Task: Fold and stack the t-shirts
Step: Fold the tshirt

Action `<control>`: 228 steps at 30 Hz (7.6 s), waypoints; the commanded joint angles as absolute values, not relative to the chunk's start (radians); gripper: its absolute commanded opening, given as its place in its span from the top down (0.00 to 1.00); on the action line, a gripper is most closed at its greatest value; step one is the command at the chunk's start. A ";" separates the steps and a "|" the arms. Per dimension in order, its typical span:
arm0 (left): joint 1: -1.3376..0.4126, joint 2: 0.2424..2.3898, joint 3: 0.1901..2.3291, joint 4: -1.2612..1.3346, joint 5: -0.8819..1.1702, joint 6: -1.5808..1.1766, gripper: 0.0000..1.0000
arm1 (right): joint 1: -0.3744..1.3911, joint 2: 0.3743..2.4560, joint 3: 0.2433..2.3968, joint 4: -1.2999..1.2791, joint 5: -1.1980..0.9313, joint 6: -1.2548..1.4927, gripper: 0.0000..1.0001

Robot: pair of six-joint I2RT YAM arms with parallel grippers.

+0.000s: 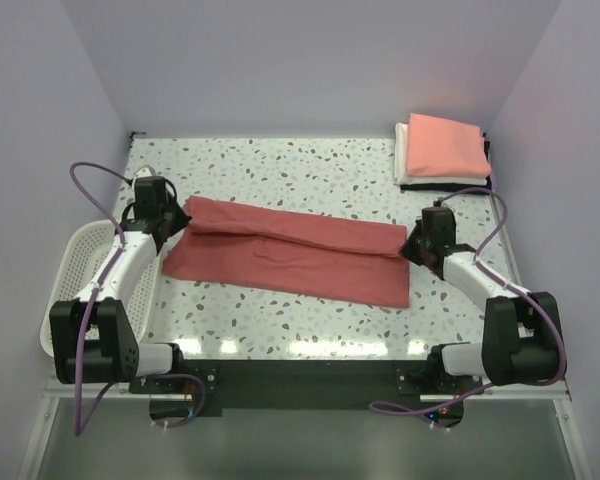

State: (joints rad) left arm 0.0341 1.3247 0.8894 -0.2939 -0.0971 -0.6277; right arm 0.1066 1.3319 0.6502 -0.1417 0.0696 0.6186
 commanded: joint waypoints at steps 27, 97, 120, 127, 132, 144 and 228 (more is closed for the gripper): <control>0.049 1.299 0.703 -0.203 0.017 -0.693 1.00 | 0.206 1.302 0.695 -0.195 0.139 0.655 0.62; 0.060 1.131 0.658 -0.262 0.018 -0.681 1.00 | 0.183 1.325 0.729 -0.299 0.235 0.638 1.00; 0.058 1.103 0.528 -0.229 0.066 -0.718 1.00 | 0.183 1.342 0.724 -0.287 0.219 0.638 1.00; 0.060 1.124 0.499 -0.207 0.072 -0.739 1.00 | 0.183 1.328 0.723 -0.291 0.212 0.635 0.95; 0.061 1.147 0.506 -0.190 0.087 -0.721 0.94 | 0.183 1.286 0.735 -0.299 0.192 0.601 0.74; 0.058 1.075 0.638 -0.298 -0.023 -0.681 0.65 | 0.317 1.372 0.894 -0.337 0.133 0.503 0.61; -0.310 1.962 1.211 -0.071 -0.180 -0.754 1.00 | 0.449 1.504 0.613 -0.062 -0.135 0.800 0.60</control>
